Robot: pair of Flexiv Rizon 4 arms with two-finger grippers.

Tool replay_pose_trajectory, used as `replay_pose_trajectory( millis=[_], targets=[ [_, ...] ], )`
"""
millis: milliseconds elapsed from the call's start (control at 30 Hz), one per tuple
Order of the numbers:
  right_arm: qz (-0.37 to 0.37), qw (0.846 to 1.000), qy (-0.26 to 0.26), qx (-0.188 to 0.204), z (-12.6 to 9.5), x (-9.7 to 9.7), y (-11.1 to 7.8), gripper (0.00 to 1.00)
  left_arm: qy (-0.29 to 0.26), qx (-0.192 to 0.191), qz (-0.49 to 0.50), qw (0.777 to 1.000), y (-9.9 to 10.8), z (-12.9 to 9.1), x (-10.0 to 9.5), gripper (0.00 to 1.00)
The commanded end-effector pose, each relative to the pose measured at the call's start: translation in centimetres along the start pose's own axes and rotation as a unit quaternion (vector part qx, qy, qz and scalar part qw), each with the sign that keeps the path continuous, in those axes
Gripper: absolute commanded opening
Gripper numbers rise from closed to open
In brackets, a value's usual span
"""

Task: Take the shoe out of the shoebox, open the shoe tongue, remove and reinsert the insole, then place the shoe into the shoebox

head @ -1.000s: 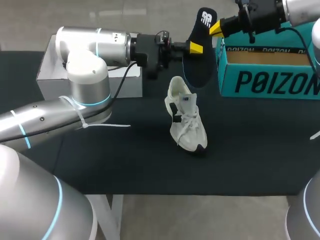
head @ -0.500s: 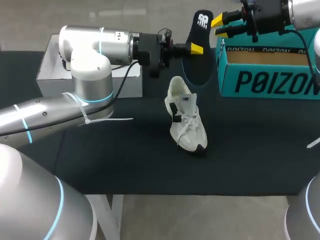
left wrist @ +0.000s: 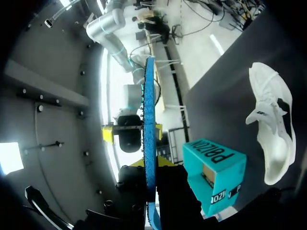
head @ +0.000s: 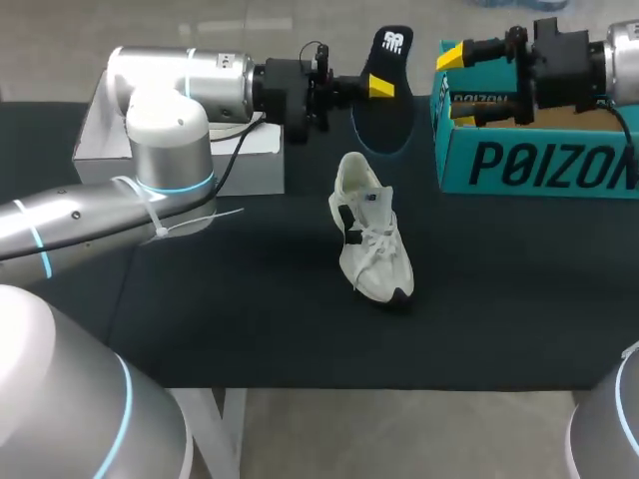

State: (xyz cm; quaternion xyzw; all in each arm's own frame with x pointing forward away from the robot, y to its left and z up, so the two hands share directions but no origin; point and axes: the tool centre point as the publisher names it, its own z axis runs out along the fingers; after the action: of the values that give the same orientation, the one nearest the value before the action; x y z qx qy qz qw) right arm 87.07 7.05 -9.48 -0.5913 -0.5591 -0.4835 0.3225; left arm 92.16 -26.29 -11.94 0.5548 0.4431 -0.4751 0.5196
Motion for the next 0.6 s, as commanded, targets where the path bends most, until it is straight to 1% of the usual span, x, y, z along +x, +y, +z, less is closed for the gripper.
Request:
replay_pose_trajectory(
  millis=[33, 67, 100, 133, 167, 233, 300, 400, 467, 600],
  targets=[
    [-0.049, 0.961, -0.255, 0.096, -1.8, 1.4, -0.6, 1.00, 0.007, -0.001, 0.000, 1.000, 0.0, -0.5, 0.5, 0.00],
    [-0.060, 0.951, -0.282, 0.108, -1.9, 1.6, -0.7, 1.00, 0.010, -0.001, -0.001, 1.000, 0.0, -0.5, 0.7, 0.00],
    [-0.061, 0.949, -0.289, 0.107, -2.1, 1.8, -0.7, 1.00, 0.012, -0.001, -0.004, 1.000, 0.0, -0.6, 0.8, 0.00],
    [-0.060, 0.955, -0.275, 0.091, -2.3, 2.0, -0.6, 1.00, 0.012, 0.001, -0.008, 1.000, 0.0, -0.6, 0.9, 0.00],
    [-0.059, 0.957, -0.269, 0.085, -2.5, 2.1, -0.6, 1.00, 0.012, 0.001, -0.009, 1.000, -0.1, -0.6, 1.0, 0.00],
    [-0.057, 0.956, -0.277, 0.073, -3.1, 2.1, -0.6, 1.00, 0.013, 0.006, -0.017, 1.000, -0.1, -0.5, 1.3, 0.00],
    [-0.056, 0.961, -0.265, 0.061, -3.5, 2.1, -0.5, 1.00, 0.014, 0.006, -0.015, 1.000, -0.1, -0.5, 1.5, 0.00],
    [-0.057, 0.962, -0.261, 0.052, -3.7, 2.1, -0.6, 1.00, 0.014, 0.005, -0.025, 1.000, 0.1, -0.4, 1.6, 0.00],
    [-0.057, 0.963, -0.258, 0.049, -3.7, 2.1, -0.6, 1.00, 0.005, 0.002, -0.027, 1.000, 0.2, -0.3, 1.5, 0.00],
    [-0.057, 0.965, -0.253, 0.046, -3.6, 2.0, -0.8, 1.00, 0.006, 0.007, -0.024, 1.000, 0.1, -0.3, 1.3, 0.00]
  ],
)
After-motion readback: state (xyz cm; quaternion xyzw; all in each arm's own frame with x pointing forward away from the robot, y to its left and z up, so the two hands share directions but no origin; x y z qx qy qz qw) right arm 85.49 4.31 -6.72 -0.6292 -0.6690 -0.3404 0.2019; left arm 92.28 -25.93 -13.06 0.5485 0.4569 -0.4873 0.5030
